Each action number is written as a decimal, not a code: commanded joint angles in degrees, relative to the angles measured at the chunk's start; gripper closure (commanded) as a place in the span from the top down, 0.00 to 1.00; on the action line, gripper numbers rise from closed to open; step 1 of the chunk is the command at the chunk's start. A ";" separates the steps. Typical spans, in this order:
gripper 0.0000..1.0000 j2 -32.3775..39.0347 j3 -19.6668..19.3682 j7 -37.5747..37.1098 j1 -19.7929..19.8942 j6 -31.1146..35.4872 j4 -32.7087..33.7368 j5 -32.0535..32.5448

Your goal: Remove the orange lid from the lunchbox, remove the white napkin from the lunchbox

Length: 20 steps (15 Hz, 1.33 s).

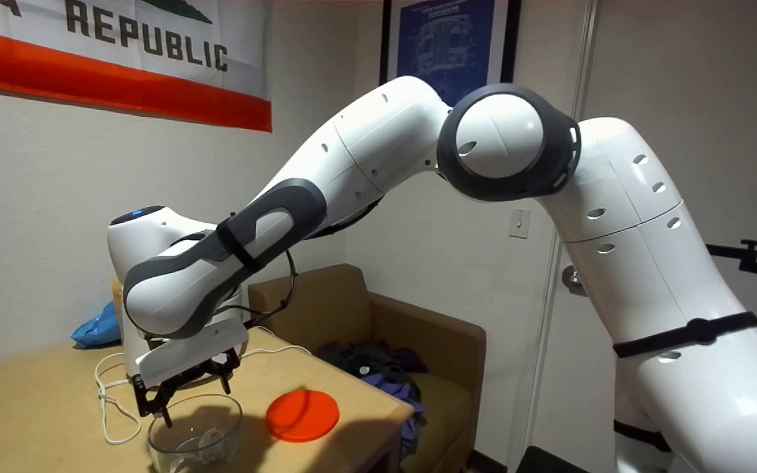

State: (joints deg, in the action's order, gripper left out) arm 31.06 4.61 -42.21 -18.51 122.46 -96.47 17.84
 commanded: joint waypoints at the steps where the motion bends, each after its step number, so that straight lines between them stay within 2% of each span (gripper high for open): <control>1: 1.00 2.79 -0.47 3.28 0.33 -0.52 3.06 -3.30; 12: 1.00 7.92 -1.98 4.76 0.88 -1.22 6.36 -8.12; 20: 1.00 9.73 -2.52 4.82 1.15 -1.47 8.08 -9.32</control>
State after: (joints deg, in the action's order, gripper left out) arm 40.10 2.74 -39.49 -17.47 122.40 -90.21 10.23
